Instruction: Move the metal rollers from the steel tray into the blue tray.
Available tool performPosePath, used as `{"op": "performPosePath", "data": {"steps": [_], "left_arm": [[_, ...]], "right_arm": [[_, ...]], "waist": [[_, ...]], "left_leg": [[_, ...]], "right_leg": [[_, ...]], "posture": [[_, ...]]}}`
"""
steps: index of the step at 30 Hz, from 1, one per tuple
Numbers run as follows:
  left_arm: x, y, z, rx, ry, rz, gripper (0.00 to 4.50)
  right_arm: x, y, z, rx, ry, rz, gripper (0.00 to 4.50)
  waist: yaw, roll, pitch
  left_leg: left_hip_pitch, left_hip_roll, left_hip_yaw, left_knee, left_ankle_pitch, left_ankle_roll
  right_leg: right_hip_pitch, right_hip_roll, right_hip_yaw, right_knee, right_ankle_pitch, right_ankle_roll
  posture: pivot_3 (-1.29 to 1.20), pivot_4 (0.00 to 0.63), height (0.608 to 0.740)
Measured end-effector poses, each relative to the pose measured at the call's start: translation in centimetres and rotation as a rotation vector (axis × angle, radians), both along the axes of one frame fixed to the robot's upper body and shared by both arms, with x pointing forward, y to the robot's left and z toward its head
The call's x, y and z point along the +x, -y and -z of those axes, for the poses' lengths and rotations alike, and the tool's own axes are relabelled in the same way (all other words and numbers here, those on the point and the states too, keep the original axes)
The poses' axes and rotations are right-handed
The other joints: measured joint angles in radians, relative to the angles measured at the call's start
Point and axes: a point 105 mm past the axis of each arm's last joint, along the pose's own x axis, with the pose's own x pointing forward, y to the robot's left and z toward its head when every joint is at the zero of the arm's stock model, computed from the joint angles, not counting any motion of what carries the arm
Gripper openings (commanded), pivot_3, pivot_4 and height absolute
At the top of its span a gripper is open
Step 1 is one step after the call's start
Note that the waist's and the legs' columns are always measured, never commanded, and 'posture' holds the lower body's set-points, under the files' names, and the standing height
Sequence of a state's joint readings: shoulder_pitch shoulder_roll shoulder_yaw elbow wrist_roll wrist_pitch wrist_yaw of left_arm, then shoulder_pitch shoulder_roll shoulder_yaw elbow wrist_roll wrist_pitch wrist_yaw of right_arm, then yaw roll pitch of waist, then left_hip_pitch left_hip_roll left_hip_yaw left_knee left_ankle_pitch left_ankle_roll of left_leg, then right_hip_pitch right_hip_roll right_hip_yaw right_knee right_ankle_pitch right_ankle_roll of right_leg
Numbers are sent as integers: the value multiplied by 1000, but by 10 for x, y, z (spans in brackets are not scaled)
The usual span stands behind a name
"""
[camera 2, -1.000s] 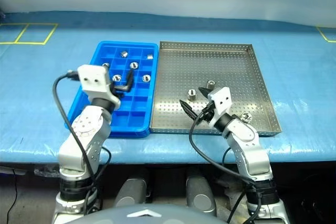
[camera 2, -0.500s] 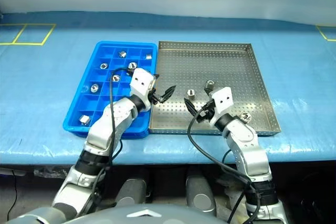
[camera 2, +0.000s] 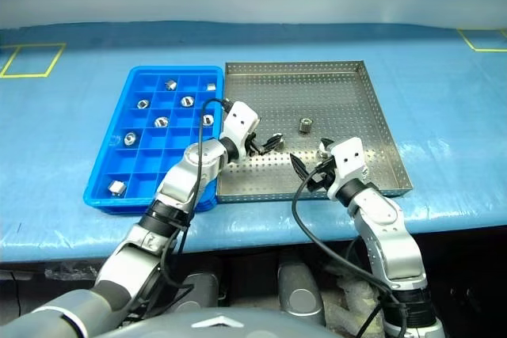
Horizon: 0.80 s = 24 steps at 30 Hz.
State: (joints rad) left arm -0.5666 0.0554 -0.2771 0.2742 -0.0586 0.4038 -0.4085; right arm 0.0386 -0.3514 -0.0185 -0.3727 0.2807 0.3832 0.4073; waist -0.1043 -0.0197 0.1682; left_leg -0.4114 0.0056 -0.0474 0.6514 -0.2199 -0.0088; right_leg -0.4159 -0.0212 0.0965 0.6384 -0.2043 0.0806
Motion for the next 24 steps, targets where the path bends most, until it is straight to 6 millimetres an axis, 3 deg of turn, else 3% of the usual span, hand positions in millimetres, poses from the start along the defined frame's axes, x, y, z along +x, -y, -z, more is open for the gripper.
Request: {"op": "performPosePath", "data": {"steps": [15, 21, 24], "left_arm": [[13, 11, 27, 76, -58, -9, 3957], [18, 5, 35, 91, -88, -60, 2008], [21, 1, 35, 95, -81, -91, 1815]], "right_arm": [[-8, 7, 8, -43, -18, 45, 4500], [-9, 7, 8, -41, -18, 49, 4500], [-9, 8, 8, -41, -17, 54, 4500]], "waist": [[-47, 0, 0], [-66, 0, 0], [-74, 0, 0]], "left_leg": [[0, 0, 0, 0, 0, 0], [0, 0, 0, 0, 0, 0], [0, 0, 0, 0, 0, 0]], "right_leg": [[0, 0, 1, 0, 0, 1], [0, 0, 1, 0, 1, 2], [0, 0, 1, 0, 1, 2]], "posture": [[-233, 150, 740], [-233, 150, 740], [-233, 150, 740]]}}
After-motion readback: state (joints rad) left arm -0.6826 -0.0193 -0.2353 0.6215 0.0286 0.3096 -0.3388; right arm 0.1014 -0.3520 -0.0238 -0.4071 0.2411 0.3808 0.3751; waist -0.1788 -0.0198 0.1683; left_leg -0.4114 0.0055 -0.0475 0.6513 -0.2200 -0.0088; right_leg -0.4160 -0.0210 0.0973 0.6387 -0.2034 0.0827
